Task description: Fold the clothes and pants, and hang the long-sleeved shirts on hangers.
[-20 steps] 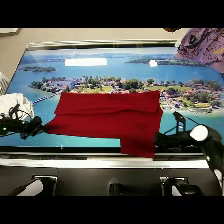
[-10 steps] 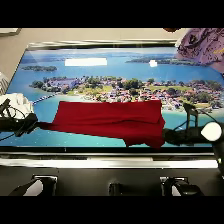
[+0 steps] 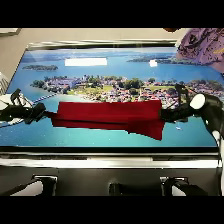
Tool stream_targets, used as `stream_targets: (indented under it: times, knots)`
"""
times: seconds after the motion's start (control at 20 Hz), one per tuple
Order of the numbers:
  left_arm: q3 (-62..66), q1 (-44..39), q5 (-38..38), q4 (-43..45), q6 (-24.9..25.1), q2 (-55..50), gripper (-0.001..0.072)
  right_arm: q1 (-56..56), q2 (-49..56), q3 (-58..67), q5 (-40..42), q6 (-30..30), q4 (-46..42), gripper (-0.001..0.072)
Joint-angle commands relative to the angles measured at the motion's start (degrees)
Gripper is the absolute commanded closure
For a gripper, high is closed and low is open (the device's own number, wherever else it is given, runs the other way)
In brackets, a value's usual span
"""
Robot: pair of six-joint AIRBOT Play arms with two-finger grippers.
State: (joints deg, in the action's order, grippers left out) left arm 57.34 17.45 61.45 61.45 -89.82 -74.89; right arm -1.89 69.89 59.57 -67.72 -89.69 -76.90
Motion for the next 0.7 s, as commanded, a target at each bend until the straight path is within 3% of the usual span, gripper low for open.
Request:
stream_targets:
  times: [0.0, 0.35, 0.65]
  knots:
    - [6.1, -0.8, -0.6, 0.0, 0.0, -7.2, 0.0691, 0.0, 8.4, 6.7, 3.0, 1.3, 0.4, 0.0688]
    - [14.1, -3.3, -0.5, 0.1, 0.0, -17.6, 0.069, 0.0, 21.2, 18.9, 4.3, 1.5, 0.8, 0.0688]
    - [16.3, -5.1, -0.9, 0.0, 0.0, -22.5, 0.0686, 0.0, 26.6, 20.6, 4.7, 1.4, 1.5, 0.0687]
